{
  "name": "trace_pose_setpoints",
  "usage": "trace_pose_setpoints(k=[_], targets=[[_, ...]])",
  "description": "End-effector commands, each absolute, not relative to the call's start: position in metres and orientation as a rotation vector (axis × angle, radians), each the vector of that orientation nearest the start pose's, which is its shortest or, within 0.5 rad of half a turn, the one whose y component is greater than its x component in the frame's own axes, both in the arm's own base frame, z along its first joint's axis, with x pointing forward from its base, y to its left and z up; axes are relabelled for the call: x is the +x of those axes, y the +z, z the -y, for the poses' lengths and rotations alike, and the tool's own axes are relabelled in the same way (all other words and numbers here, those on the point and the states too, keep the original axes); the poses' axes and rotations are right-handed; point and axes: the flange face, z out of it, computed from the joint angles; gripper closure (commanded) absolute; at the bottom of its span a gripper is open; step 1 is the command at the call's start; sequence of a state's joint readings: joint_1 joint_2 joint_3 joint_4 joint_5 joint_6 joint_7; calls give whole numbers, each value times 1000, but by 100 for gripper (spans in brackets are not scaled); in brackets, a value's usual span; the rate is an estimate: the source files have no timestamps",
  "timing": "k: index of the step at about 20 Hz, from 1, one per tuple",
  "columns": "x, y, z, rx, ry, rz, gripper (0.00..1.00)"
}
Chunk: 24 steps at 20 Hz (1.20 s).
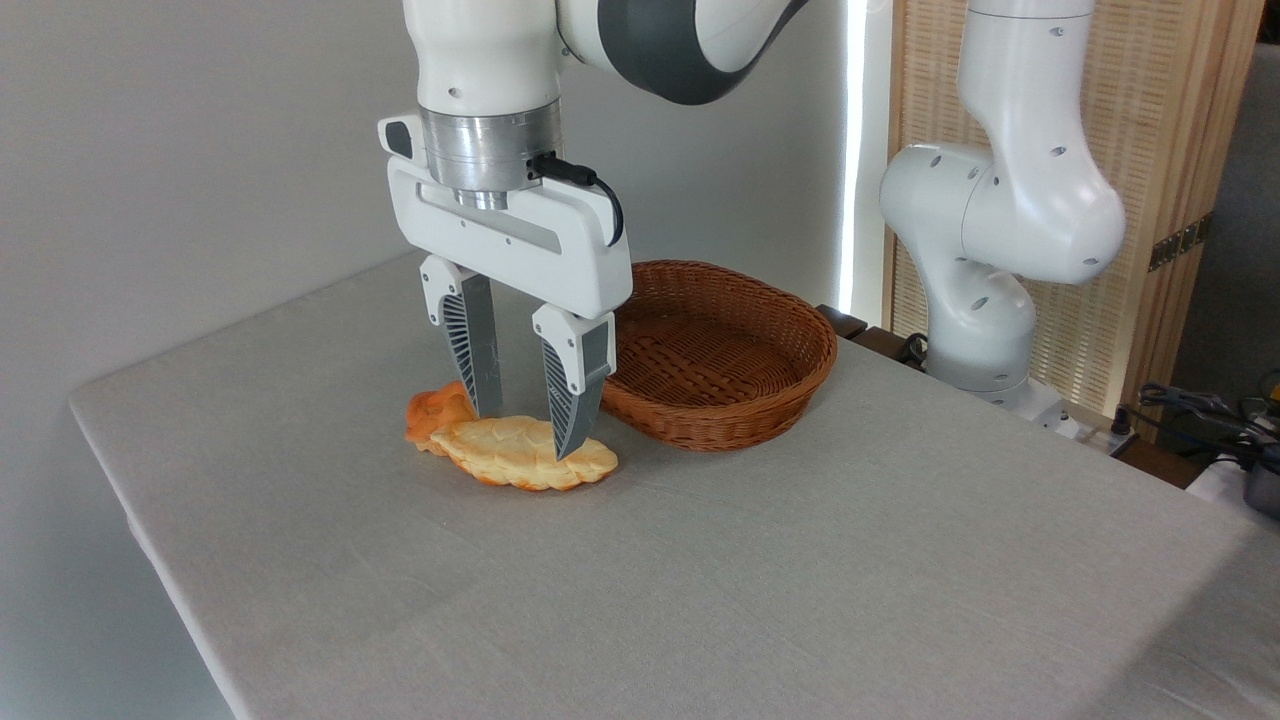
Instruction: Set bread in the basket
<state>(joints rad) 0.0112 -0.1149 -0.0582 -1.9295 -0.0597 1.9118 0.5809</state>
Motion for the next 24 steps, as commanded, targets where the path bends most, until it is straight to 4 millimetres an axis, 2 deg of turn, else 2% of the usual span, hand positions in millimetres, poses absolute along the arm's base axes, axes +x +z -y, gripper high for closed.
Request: trace_pose_setpoints(k=[1,19,24], targets=[[538,548,34,-3023,-164,-952,0],[540,545,34,-3025,-165,-949,0],[544,531,52,-3012,-125,-1008,0]])
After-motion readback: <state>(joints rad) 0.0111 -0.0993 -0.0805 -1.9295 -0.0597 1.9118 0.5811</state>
